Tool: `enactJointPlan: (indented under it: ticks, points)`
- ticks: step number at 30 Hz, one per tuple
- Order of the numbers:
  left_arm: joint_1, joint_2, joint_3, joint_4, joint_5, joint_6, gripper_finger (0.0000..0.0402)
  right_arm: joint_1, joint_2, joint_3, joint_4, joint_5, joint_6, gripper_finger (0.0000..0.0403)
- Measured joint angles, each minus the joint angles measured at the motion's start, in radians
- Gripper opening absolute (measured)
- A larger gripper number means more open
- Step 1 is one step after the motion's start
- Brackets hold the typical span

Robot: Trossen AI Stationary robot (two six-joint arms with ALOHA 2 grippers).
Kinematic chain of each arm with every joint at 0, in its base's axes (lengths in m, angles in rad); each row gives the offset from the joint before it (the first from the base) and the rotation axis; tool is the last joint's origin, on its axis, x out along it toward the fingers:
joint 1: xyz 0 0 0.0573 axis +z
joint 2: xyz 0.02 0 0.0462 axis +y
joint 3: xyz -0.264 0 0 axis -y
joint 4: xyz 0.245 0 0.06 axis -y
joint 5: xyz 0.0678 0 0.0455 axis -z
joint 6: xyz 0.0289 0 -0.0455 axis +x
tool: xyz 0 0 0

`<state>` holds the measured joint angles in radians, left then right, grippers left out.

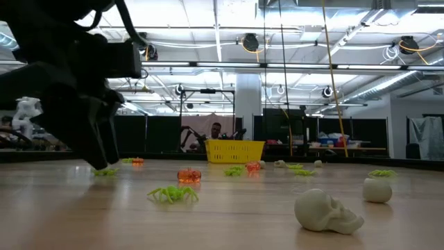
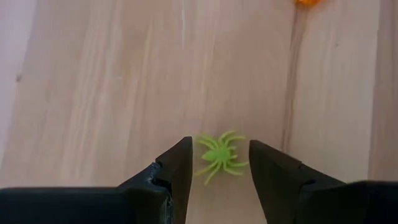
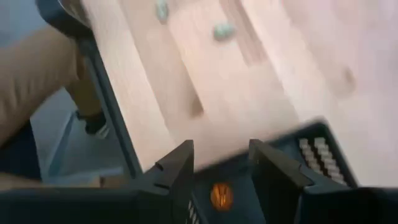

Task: Sort Halloween decoration
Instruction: Put the green spider toy into the yellow bin

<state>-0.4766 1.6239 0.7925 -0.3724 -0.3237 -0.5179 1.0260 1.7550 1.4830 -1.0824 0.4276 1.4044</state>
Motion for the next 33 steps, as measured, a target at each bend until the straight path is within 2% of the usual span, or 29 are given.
enactJointPlan:
  ticks: [6, 15, 20, 29, 33]
  points:
    - [0.006, 0.006, 0.000, 0.000, 0.028, 0.000, 0.0157, 0.000, 0.000, 0.000, 0.034, 0.092, -0.080, 0.0141]
    - [0.013, 0.028, 0.000, 0.014, 0.085, 0.000, 0.0150, 0.000, 0.001, -0.001, 0.089, 0.157, -0.141, 0.0141]
    - [0.025, 0.049, 0.003, 0.043, 0.111, 0.000, 0.0112, 0.000, 0.001, -0.001, 0.122, 0.179, -0.182, 0.0141]
    - [0.024, 0.046, 0.002, 0.054, 0.115, 0.037, 0.0013, 0.000, 0.001, -0.001, 0.129, 0.200, -0.195, 0.0141]
    - [0.023, 0.047, 0.001, 0.063, 0.112, 0.054, 0.0004, 0.000, 0.001, -0.001, 0.129, 0.207, -0.211, 0.0141]
